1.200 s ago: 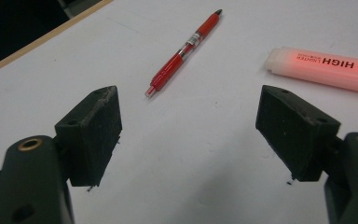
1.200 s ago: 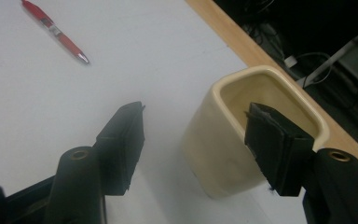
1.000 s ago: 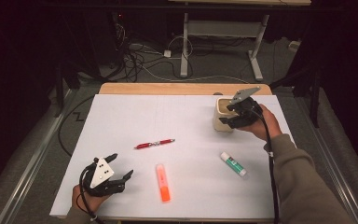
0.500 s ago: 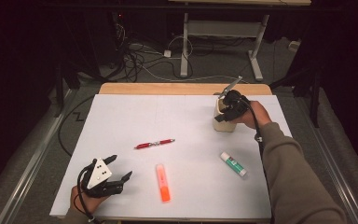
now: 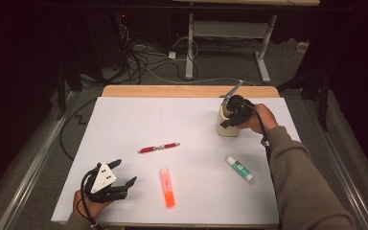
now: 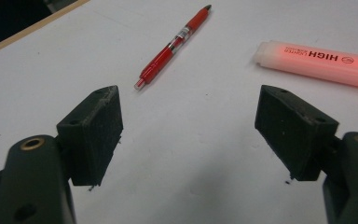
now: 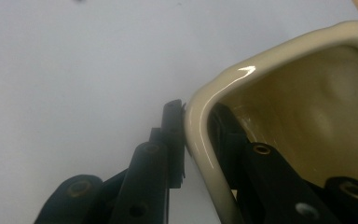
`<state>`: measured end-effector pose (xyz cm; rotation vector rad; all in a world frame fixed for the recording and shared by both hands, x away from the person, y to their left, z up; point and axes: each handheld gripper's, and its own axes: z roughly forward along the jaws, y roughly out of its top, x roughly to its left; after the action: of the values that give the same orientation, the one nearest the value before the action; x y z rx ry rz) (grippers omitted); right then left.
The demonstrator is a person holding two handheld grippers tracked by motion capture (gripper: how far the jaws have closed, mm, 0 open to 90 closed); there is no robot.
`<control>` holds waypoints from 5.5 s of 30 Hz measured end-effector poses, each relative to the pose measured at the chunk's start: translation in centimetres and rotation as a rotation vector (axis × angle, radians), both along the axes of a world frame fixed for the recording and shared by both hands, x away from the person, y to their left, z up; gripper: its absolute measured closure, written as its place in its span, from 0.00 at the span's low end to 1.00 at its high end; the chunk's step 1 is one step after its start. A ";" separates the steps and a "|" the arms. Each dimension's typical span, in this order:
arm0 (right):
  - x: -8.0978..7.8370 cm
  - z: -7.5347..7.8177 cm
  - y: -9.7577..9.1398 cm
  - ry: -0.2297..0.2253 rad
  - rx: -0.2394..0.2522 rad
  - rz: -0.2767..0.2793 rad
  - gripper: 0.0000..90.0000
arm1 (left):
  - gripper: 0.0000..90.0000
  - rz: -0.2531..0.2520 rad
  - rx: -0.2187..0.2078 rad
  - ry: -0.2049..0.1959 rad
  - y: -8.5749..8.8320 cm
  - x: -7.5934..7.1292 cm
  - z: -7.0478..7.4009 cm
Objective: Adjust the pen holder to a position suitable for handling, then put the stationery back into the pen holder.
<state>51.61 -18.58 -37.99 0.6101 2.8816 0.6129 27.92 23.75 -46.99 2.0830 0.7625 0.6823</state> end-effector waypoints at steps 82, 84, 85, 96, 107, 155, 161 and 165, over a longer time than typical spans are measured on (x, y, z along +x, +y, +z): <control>-17.0 -0.1 -3.8 -0.577 0.530 -0.129 0.31 | 0.25 -0.002 0.082 0.028 -0.9 0.0 -0.5; -17.7 -0.6 -4.2 -0.606 0.527 -0.133 0.32 | 0.25 0.000 0.077 0.041 -1.0 -0.1 -0.5; -17.9 -0.8 -4.4 -0.618 0.523 -0.136 0.32 | 0.25 -0.004 0.082 0.030 -0.9 0.0 -0.5; -20.1 -3.9 -7.3 -0.659 0.493 -0.198 0.29 | 0.25 -0.010 0.085 0.042 -1.0 0.0 -0.5; -22.4 -6.7 -10.0 -0.599 0.516 -0.276 0.27 | 0.25 0.002 0.078 0.027 -0.6 0.1 -0.4; -21.9 -7.9 -9.1 -0.506 0.465 -0.199 0.28 | 0.30 -0.182 0.279 0.204 -6.5 9.6 4.9; -21.9 -7.9 -9.1 -0.501 0.466 -0.194 0.28 | 0.35 -0.203 0.333 0.268 -8.0 11.8 5.0; -21.9 -7.9 -9.1 -0.497 0.465 -0.193 0.29 | 0.39 -0.227 0.369 0.309 -9.0 13.0 5.1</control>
<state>29.69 -27.72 -45.91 0.6633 2.1981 1.2176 40.97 14.73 -41.93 2.6058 0.5813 0.3998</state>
